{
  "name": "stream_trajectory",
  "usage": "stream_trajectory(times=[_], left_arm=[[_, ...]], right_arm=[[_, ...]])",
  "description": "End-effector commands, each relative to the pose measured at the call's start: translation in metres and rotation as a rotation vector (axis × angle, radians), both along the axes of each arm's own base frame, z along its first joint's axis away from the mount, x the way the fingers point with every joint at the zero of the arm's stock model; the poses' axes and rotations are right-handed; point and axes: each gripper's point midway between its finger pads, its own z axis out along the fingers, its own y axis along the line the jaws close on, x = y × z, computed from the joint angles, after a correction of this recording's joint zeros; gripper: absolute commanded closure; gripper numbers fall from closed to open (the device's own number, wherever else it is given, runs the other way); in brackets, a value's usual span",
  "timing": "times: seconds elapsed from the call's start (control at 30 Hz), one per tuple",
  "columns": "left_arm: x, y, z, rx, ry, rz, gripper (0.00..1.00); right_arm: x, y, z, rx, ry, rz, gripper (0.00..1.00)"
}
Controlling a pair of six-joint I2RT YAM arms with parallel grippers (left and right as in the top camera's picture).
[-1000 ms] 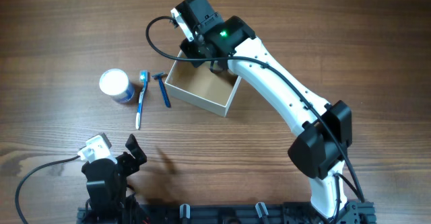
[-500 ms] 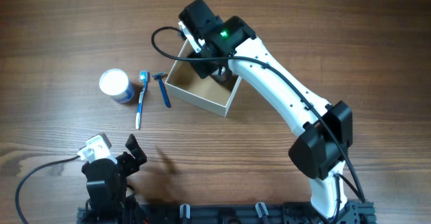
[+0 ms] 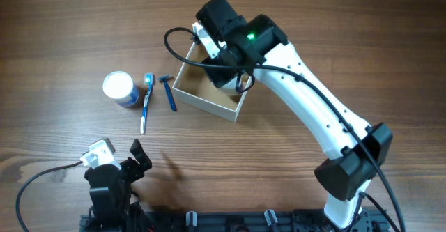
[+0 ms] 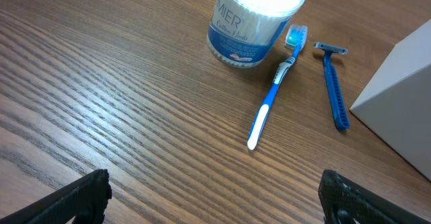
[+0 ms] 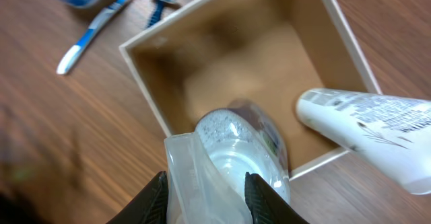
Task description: Pack container
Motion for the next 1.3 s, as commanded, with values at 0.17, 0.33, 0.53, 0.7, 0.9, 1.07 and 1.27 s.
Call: stream_trajectory(times=[0.17,0.33,0.53,0.7,0.9,1.07,1.27], left_arm=[[0.000,-0.001,-0.003,0.005,0.003,-0.012,0.00],[0.000,-0.001,-0.003,0.005,0.003,-0.011,0.00],[0.000,-0.001,-0.003,0.005,0.003,-0.012,0.00],[0.000,-0.001,-0.003,0.005,0.003,-0.012,0.00],[0.000,-0.001,-0.003,0.005,0.003,-0.012,0.00],[0.000,-0.001,-0.003,0.005,0.003,-0.012,0.00],[0.000,-0.001,-0.003,0.005,0.003,-0.012,0.00]], right_arm=[[-0.007,0.013,0.003,0.083,0.013,0.044,0.72],[-0.003,0.014,-0.021,0.074,0.020,0.040,0.72],[-0.004,0.013,-0.051,0.058,0.040,0.038,0.73],[-0.010,0.007,-0.063,0.033,0.070,0.037,0.50],[-0.008,0.008,-0.049,0.055,0.026,0.056,0.35],[-0.002,0.005,-0.005,0.107,-0.102,0.045,0.32],[0.003,-0.022,0.049,0.145,-0.236,-0.113,0.29]])
